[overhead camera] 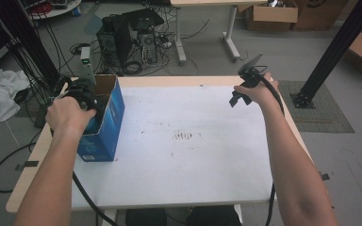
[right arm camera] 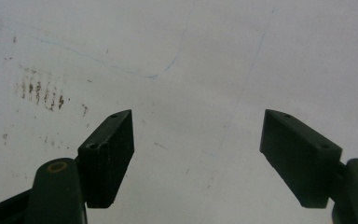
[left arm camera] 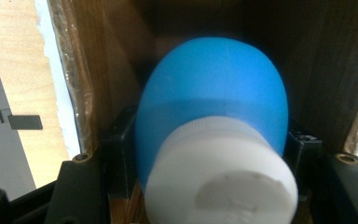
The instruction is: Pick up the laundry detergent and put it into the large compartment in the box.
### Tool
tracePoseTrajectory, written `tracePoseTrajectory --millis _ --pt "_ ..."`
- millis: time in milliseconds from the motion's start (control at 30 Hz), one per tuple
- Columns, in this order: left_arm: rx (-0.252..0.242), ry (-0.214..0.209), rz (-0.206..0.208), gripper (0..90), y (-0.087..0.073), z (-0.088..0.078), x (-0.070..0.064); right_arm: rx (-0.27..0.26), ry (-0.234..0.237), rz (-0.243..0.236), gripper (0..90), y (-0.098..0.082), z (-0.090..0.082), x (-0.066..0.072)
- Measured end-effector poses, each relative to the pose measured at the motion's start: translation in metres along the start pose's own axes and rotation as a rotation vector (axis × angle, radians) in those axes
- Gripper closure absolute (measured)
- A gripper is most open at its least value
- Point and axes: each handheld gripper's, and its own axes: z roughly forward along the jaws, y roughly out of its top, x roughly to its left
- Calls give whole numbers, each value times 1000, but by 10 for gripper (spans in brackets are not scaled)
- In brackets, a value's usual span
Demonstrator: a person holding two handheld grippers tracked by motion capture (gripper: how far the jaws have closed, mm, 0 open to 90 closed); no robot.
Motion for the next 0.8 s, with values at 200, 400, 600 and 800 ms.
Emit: tracePoseTrajectory --millis 200,400,600,800 --pt "2 -1 -1 370 0 0 0 0 2 5 262 -1 0 -1" --pt "0 -12 4 367 0 1 1 0 1 1 262 -2 -1 -1" --pt "-2 -18 1 363 -1 1 2 -5 3 0 262 -2 -2 -3" --pt "5 -13 9 351 -1 1 0 -3 0 6 262 -3 -3 -4"
